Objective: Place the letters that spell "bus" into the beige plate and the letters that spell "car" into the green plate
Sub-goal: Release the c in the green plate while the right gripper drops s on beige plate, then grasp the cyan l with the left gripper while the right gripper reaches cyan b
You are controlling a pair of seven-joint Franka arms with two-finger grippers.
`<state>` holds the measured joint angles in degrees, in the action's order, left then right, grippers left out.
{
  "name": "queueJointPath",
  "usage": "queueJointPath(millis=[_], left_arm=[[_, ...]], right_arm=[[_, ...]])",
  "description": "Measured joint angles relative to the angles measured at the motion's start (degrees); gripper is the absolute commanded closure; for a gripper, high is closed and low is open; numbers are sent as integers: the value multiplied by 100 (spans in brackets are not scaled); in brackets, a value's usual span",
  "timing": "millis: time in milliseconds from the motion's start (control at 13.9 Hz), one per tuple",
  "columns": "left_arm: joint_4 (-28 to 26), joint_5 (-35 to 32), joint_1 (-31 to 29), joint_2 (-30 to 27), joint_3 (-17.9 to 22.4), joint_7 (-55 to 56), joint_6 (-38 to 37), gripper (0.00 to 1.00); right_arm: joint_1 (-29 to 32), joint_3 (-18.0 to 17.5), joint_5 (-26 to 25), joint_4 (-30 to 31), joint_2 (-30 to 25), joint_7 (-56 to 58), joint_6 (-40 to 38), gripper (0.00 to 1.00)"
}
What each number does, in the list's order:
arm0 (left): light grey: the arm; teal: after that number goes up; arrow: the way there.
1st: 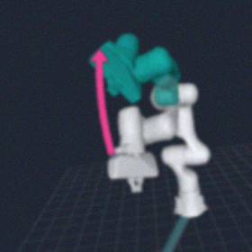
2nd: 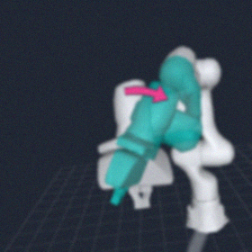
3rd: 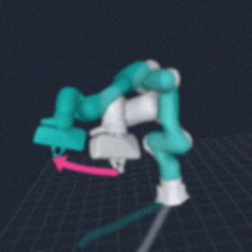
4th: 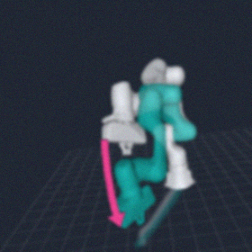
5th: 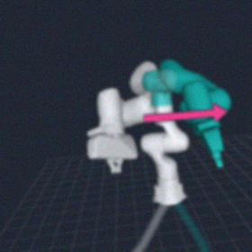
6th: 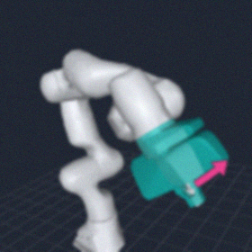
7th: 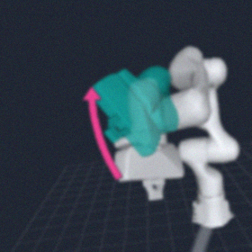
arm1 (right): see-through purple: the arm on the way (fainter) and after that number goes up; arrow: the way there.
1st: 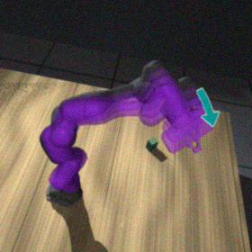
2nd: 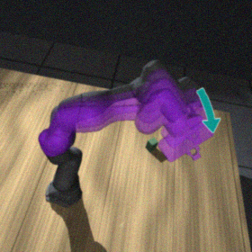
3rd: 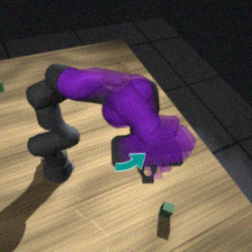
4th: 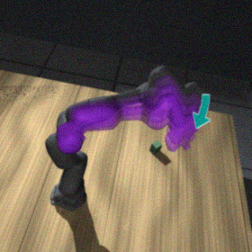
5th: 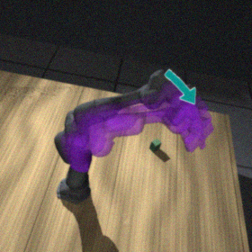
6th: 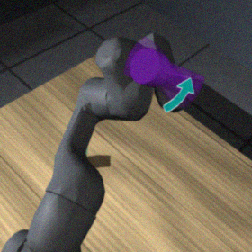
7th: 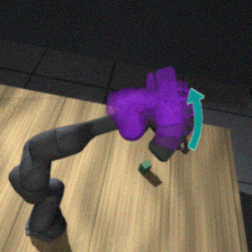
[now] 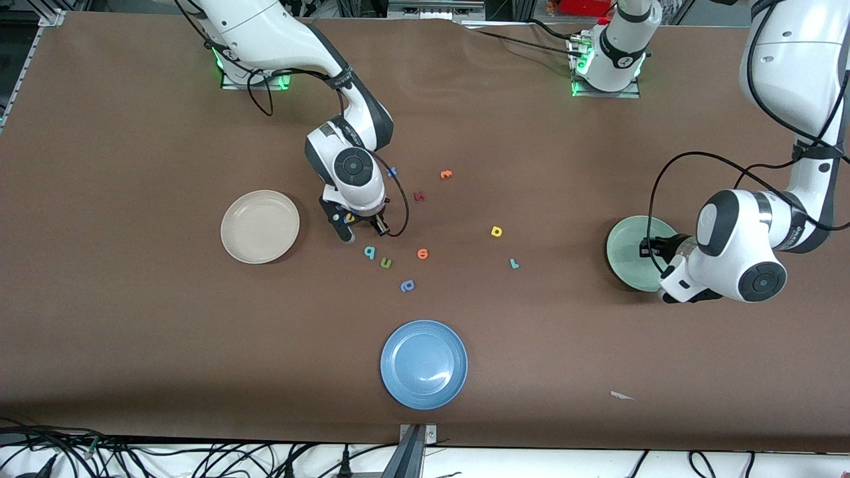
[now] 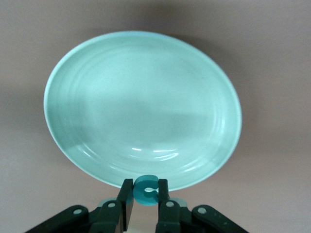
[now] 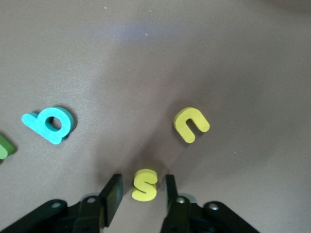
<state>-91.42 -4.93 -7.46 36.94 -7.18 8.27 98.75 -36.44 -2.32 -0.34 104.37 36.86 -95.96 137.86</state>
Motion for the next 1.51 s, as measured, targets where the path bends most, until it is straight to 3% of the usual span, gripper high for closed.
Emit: queueJointPath(millis=[144, 359, 574, 646, 861, 1077, 1364, 1436, 1507], left_arm=[[-39, 0, -48, 45, 0, -57, 34, 82], [-38, 0, -52, 37, -10, -71, 37, 42], [-8, 0, -52, 14, -26, -71, 52, 15], [25, 0, -52, -15, -36, -71, 55, 0], [86, 129, -48, -284, -213, -12, 50, 0], [86, 155, -24, -500, -729, 634, 24, 0], [41, 163, 190, -488, -1421, 2141, 557, 0], [10, 167, 341, -445, -1465, 2504, 819, 0], [-16, 167, 504, -369, -1475, 2831, 1084, 1]], right_arm=[[0, 0, -3, 1, -4, 0, 34, 99], [-1, 9, -17, -18, -7, 30, 29, 99], [-1, 211, -52, -220, -172, 505, -379, 99], [1, 322, -53, -299, -299, 806, -649, 99], [14, 747, -53, -329, -753, 1795, -1419, 100], [27, 1057, -53, -28, -942, 2491, -1557, 100], [34, 1615, -53, 554, -996, 3664, -1160, 100], [42, 1727, -53, 788, -1033, 3893, -893, 97], [46, 1791, -53, 1034, -1076, 4045, -596, 86]])
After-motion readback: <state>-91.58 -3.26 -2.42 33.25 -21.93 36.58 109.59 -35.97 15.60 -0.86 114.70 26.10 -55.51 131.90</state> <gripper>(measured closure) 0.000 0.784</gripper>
